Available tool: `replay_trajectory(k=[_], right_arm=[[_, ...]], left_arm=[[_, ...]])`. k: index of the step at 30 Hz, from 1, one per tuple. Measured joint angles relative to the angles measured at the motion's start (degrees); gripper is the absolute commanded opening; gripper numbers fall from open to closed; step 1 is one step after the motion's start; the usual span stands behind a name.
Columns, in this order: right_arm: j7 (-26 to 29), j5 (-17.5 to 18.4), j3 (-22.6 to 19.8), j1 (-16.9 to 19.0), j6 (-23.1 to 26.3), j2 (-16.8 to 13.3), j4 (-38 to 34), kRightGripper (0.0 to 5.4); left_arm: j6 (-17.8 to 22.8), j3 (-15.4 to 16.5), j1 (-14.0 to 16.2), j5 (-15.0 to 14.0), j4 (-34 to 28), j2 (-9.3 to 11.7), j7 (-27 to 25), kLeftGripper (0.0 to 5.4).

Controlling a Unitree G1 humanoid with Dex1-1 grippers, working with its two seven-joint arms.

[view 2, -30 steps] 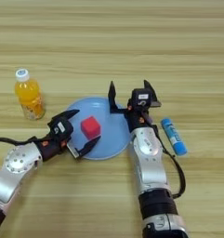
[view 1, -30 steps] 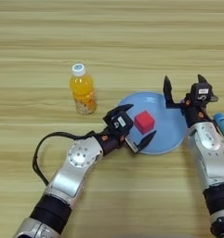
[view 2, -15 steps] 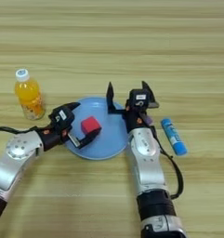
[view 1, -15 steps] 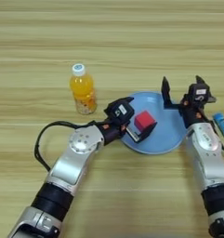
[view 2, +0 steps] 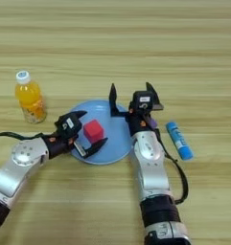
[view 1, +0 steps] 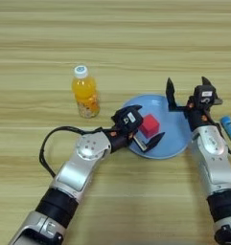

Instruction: Move the objects on the table

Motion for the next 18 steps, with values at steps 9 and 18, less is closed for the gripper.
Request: replay_trajectory(k=[9,18], right_arm=[[0.0,0.0,0.0,0.0,0.0,0.1,0.0,5.39],[0.0,-0.1,0.0,0.0,0.0,0.2,0.0,5.39]], left_arm=[[-0.4,-0.5,-0.8,0.9,1.5,-0.1,0.0,5.40],[-0.5,-0.8,-1.3,0.9,2.2,-0.1,0.1,5.40]])
